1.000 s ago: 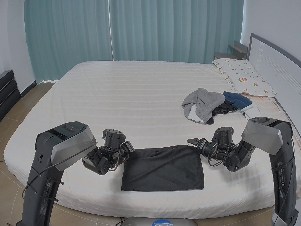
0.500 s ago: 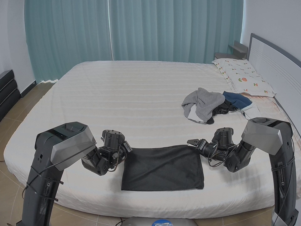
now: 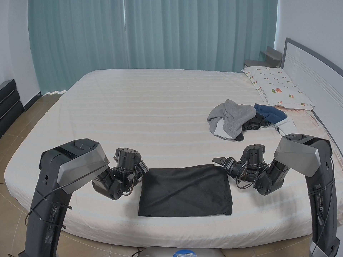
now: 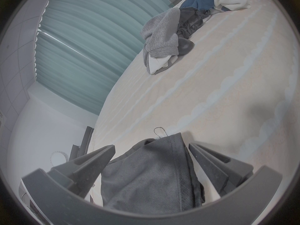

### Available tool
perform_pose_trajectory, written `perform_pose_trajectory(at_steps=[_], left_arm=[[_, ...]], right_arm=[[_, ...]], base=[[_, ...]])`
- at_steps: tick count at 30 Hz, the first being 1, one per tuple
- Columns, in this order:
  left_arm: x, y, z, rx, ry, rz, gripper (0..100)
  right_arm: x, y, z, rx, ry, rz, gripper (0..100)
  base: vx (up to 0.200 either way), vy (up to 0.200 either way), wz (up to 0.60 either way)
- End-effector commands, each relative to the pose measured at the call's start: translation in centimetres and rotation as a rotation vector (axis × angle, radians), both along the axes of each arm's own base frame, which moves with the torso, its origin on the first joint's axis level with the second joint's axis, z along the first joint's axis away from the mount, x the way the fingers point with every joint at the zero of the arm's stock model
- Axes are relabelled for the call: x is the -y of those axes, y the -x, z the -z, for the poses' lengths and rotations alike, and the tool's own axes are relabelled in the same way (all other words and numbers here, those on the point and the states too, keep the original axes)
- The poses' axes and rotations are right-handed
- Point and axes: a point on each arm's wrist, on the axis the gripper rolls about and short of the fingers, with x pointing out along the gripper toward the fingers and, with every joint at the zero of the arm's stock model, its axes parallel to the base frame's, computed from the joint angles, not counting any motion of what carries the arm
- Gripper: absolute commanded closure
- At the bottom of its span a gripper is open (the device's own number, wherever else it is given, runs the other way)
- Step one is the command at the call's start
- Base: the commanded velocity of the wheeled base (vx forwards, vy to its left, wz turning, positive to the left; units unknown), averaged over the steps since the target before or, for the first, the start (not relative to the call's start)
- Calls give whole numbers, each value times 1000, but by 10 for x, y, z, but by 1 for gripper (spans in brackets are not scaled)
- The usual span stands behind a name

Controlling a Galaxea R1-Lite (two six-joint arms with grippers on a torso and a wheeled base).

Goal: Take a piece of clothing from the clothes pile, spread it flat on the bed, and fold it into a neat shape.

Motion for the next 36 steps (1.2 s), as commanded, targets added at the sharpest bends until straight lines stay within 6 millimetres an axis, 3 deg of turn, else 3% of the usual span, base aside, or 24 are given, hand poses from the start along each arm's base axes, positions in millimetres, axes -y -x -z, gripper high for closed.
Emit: perform_pose_trajectory(at_steps=[1,6,7,36], left_arm=[[0,0,-1,2,2,-2,100],[0,0,-1,1,4,-2,100],[0,0,-2,3,5,-2,100],[-2,-1,-2,1,19,-10,100]], right_arm=[[0,-2,2,1,-1,-1,0],[-1,-3,2,3,-1,1,0],[-1,-3,2,2,1,0,100],[8,-2,1,22,23,117,100]], base=[[0,0,0],[0,0,0],[0,0,0],[0,0,0]])
